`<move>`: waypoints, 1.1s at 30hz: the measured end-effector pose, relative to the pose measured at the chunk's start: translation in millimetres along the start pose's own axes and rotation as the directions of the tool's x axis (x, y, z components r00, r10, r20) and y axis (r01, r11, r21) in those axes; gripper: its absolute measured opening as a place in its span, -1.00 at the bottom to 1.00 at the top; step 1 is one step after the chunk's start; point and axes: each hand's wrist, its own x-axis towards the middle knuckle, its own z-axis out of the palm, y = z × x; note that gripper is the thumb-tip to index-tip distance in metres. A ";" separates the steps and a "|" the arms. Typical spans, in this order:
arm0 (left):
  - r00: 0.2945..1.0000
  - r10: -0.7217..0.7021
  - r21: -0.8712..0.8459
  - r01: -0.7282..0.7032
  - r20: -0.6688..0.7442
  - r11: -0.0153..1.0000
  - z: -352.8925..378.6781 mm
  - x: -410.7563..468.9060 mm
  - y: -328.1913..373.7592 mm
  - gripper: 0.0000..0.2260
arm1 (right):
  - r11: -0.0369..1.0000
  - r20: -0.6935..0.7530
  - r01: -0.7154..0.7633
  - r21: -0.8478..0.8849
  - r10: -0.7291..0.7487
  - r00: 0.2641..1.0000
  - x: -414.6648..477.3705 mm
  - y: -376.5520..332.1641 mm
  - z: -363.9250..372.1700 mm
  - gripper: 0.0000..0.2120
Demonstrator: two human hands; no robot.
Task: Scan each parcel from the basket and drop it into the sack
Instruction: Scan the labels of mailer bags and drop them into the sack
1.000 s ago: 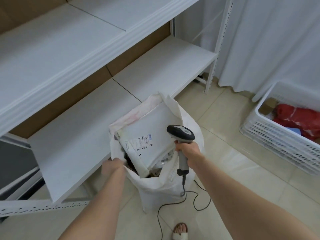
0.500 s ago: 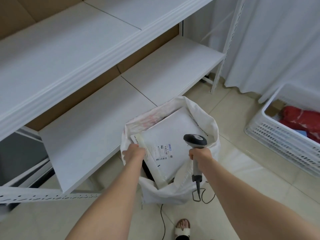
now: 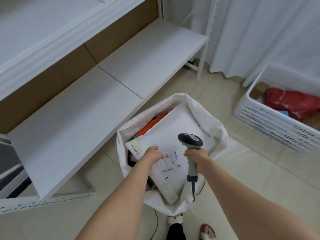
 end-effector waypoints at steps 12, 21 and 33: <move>0.898 0.380 0.853 -0.368 0.223 0.369 95.6 27.3 20.9 -0.30 | 0.991 -0.171 0.092 0.101 -0.074 0.982 18.9 3.6 -31.9 -0.90; 0.975 0.214 0.910 -0.028 -0.067 0.414 20.0 99.1 29.6 -0.16 | 0.992 -0.076 0.067 0.104 -0.059 0.995 63.1 -9.0 -9.8 -0.88; 0.992 0.120 0.821 -0.048 -0.025 0.569 -32.7 145.6 -17.6 0.03 | 0.999 -0.014 0.000 0.048 0.001 1.000 82.9 -16.3 35.7 -0.85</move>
